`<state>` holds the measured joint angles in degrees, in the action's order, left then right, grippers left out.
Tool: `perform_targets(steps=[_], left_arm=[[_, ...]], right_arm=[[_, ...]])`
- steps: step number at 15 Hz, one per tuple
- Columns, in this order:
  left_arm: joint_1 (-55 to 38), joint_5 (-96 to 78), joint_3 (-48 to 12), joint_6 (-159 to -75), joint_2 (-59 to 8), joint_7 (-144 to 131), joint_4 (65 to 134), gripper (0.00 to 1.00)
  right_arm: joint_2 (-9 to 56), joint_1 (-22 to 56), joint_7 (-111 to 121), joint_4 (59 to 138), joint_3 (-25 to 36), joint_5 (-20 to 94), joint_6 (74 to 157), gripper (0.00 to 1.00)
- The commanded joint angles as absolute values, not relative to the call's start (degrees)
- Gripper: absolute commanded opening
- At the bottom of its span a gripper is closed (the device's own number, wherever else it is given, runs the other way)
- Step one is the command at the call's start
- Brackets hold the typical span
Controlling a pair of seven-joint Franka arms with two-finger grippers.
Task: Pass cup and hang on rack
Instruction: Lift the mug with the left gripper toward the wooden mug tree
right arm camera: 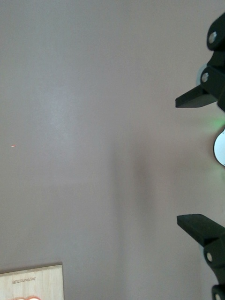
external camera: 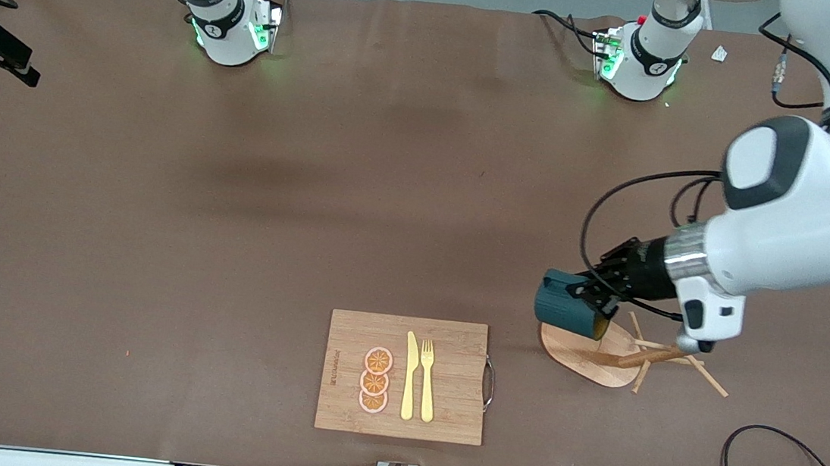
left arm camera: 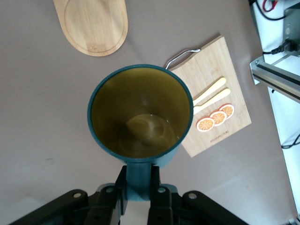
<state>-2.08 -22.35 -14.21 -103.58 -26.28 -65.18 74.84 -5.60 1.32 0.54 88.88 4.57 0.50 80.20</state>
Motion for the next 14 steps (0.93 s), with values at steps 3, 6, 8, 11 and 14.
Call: perform_targets(steps=[3, 6, 8, 11, 14], left_arm=[[0.2, -26.2, -14.6, -101.8, -26.6, -63.3, 76.2, 0.00], [3.3, -33.5, -14.6, -101.8, -28.6, -63.1, 76.2, 0.00], [6.0, -38.6, -14.6, -100.7, -29.6, -62.1, 76.2, 0.00], [9.2, -46.2, -14.5, -100.2, -31.5, -62.1, 76.2, 0.00], [10.9, -49.9, -14.5, -100.2, -32.9, -62.5, 76.6, 0.00]], right_arm=[[-6.2, 1.1, 0.6, 88.9, 4.2, 0.3, 79.1, 1.00], [-6.2, 1.3, 0.8, 89.3, 4.1, 0.3, 79.0, 1.00], [-6.3, 1.3, 0.9, 89.7, 4.1, 0.3, 79.0, 1.00], [-6.3, 1.3, 1.1, 90.0, 4.1, 0.2, 79.2, 1.00], [-6.3, 1.2, 1.2, 90.0, 4.2, 0.2, 79.5, 1.00]])
